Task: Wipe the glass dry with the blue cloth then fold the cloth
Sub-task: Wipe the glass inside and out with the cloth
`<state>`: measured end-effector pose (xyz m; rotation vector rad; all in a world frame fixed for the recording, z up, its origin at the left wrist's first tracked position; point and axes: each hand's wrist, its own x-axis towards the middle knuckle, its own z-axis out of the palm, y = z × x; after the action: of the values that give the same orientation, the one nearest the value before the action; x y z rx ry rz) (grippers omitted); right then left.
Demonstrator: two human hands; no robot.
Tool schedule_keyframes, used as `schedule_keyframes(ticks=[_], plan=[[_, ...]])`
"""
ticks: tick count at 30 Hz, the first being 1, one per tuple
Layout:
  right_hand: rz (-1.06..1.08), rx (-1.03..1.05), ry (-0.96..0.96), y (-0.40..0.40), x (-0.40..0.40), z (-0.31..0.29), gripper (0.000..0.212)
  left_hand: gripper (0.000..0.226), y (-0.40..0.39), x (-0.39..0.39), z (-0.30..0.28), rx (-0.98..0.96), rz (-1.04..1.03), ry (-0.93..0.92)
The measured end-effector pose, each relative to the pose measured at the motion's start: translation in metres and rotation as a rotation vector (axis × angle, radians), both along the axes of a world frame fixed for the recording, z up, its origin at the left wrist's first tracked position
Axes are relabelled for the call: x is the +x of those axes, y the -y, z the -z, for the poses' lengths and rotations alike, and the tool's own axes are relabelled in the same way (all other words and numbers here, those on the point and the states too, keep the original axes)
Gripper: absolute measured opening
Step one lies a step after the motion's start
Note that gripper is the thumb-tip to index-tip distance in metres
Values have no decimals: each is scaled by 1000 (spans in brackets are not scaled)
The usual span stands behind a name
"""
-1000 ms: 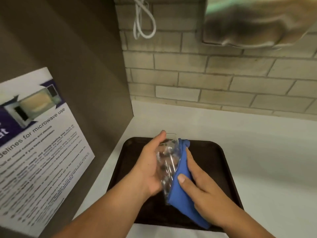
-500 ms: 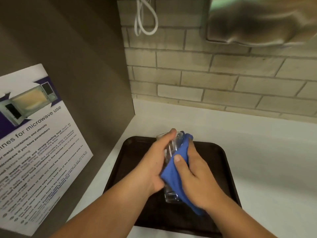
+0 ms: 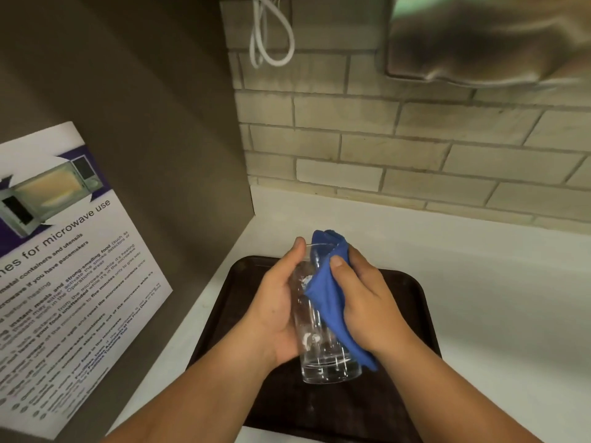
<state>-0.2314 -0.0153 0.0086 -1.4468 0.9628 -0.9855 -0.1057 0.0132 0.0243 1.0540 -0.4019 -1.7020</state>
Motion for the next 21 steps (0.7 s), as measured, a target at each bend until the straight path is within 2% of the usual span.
schedule_keyframes(ticks=[2,5,7,9,11,14,16,17,19,21], plan=[[-79,58,30,-5,-6,5,48,66,4,5,1,27,-2,-2],[-219,56,-80,-30,-12,12,48,81,12,15,4,67,-50,42],[-173,-49,-212,-40,-7,11,51,82,11,14,4,73,-33,87],[-41,-176,-271,-32,-1,8,47,71,8,8,6,63,-10,124],[58,-182,-239,-14,3,3,38,67,6,3,5,46,13,126],[46,-20,-89,1,2,1,27,70,10,8,-1,23,-5,79],[-55,53,-19,-5,-5,3,33,70,15,14,-4,41,-24,32],[-125,47,-47,-14,-8,6,37,72,16,18,-4,54,-39,22],[-215,-28,-158,-31,-10,6,51,79,18,21,-3,66,-33,44],[-162,-182,-276,-32,-5,4,53,69,17,18,-2,67,-13,94]])
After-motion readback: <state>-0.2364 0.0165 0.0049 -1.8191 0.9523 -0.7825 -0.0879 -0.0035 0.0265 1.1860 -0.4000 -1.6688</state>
